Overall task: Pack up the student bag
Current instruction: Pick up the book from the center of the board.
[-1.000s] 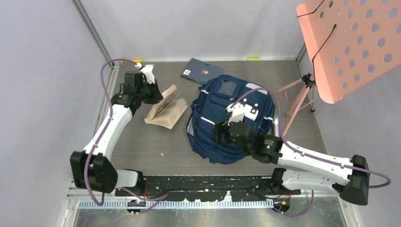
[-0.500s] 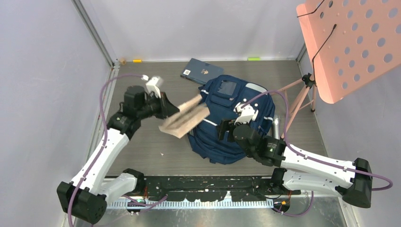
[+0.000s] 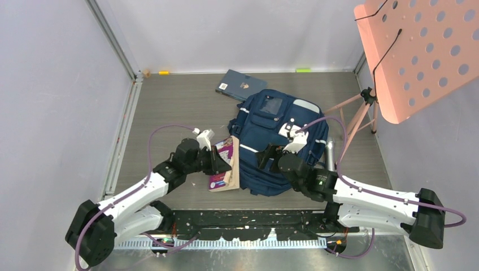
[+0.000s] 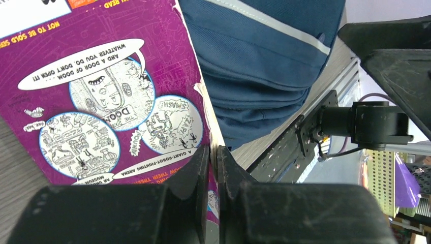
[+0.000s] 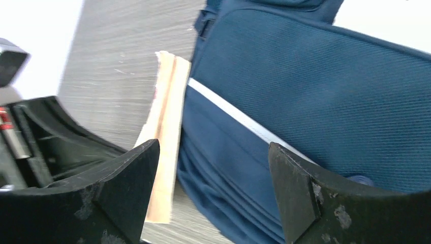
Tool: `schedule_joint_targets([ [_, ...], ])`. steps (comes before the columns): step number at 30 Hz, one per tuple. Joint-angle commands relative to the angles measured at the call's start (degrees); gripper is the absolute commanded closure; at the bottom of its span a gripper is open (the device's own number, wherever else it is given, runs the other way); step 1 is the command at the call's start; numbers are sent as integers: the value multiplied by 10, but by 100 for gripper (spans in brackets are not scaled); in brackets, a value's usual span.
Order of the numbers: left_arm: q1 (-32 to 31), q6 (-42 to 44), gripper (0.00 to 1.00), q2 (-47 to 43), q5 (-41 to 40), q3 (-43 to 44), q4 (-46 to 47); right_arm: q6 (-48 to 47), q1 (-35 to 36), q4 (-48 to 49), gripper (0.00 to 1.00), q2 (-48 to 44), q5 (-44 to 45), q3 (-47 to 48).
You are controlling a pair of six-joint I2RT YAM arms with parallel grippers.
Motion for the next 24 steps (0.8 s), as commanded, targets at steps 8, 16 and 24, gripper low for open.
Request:
schedule_joint_targets([
  [8, -17, -32, 100, 23, -9, -36, 149, 83, -26, 227, 11, 144, -131, 28],
  [16, -16, -27, 100, 17, -15, -43, 149, 101, -63, 218, 12, 248, -229, 80],
  [24, -16, -24, 100, 17, -15, -44, 148, 131, -64, 238, 24, 297, -262, 92],
])
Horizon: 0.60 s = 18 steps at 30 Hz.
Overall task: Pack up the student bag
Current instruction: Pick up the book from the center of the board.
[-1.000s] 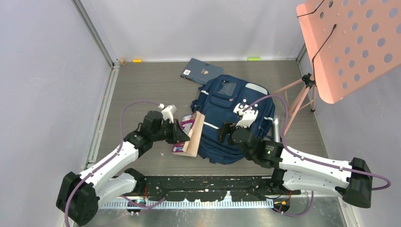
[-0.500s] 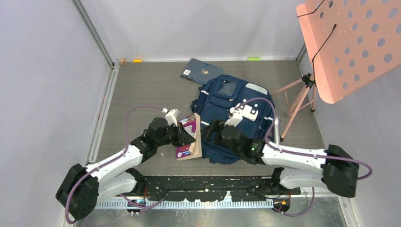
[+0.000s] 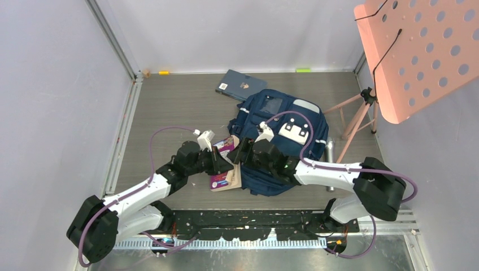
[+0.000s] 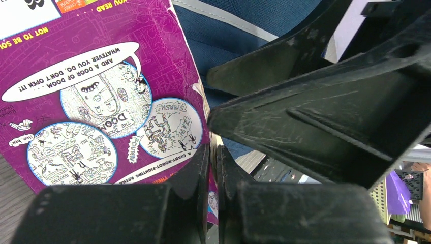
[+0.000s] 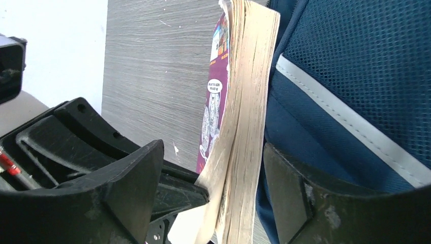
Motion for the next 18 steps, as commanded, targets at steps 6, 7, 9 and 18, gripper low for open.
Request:
schedule_joint_targets([
  [6, -4, 10, 100, -4, 1, 1, 36, 25, 0, 15, 25, 48, 23, 23],
  [7, -4, 10, 100, -6, 1, 2, 36, 21, 0, 25, 25, 55, 23, 23],
  [9, -4, 11, 100, -6, 2, 3, 36, 17, 0, 46, 24, 65, 16, 24],
  [18, -4, 20, 100, -12, 14, 8, 28, 8, -3, 90, 55, 103, 2, 34],
])
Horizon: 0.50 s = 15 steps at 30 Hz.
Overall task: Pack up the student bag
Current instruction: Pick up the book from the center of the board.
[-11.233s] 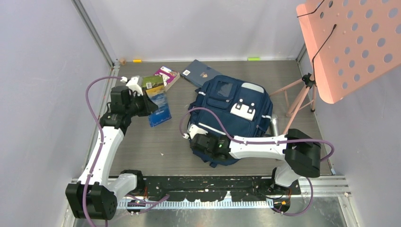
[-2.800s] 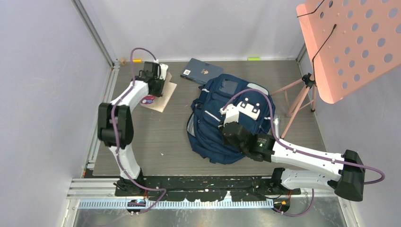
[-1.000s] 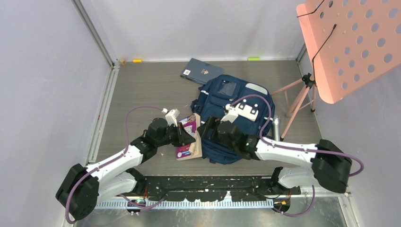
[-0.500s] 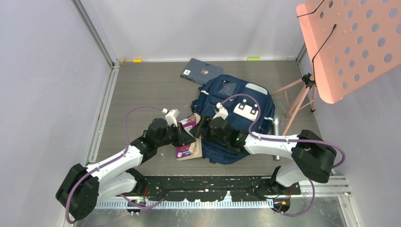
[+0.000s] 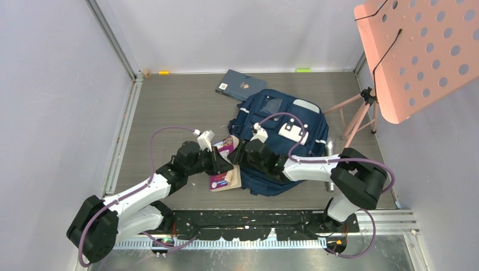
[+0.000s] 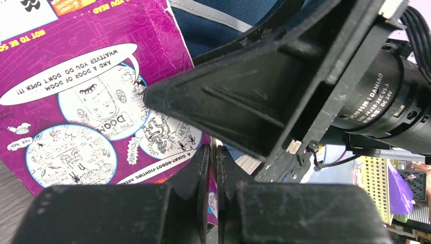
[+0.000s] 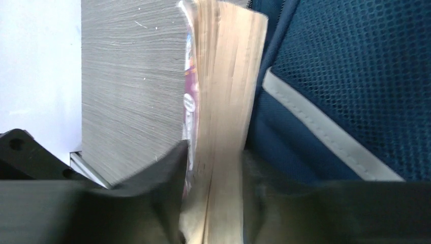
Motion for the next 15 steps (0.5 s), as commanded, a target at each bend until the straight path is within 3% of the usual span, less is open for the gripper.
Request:
schedule_joint_targets([
  [1, -4, 23, 100, -18, 13, 13, 17, -5, -2, 37, 68, -7, 16, 6],
  [3, -4, 36, 90, -31, 9, 24, -14, -14, -3, 38, 87, -25, 30, 0],
  [5, -5, 50, 65, -50, 3, 40, -58, -26, -6, 40, 98, -47, 41, -10],
  [7, -5, 69, 44, -72, -9, 63, -131, -41, -9, 40, 99, -75, 46, -13],
  [10, -3, 97, 25, -113, -36, 99, -215, -72, -11, 32, 100, -138, 57, -15],
  [12, 2, 108, 16, -148, -55, 126, -259, -93, -13, 25, 100, -183, 63, -15],
  [15, 18, 111, 11, -186, -56, 163, -296, -131, -15, 21, 100, -251, 57, -16],
])
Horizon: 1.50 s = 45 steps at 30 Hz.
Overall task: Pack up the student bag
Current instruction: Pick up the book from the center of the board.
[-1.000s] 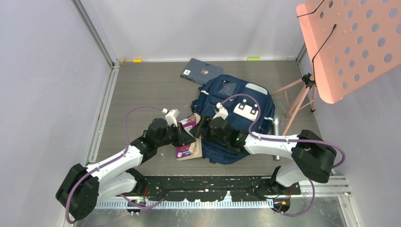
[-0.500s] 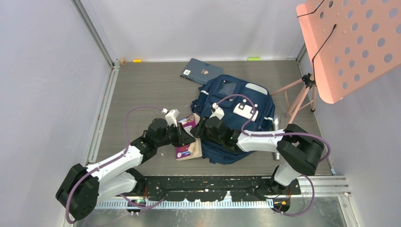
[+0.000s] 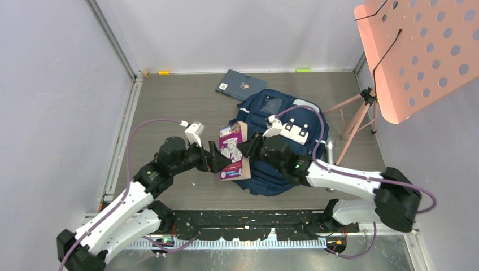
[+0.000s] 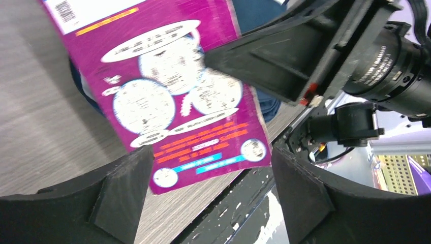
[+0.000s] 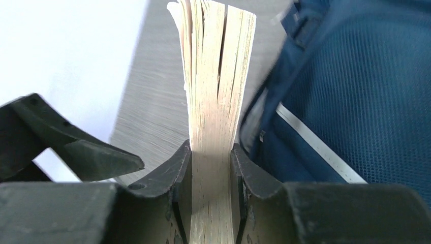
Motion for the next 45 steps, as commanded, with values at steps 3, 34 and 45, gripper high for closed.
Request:
schedule_joint_targets([
  [3, 31, 17, 6, -70, 9, 93, -69, -78, -3, 52, 100, -184, -1, 14],
  [34, 43, -134, 100, -46, 178, 88, 220, -164, -3, 1, 63, -315, -90, 45],
  [45, 46, 111, 100, -74, -232, 196, -251, -349, -2, -371, 16, -264, -12, 107],
])
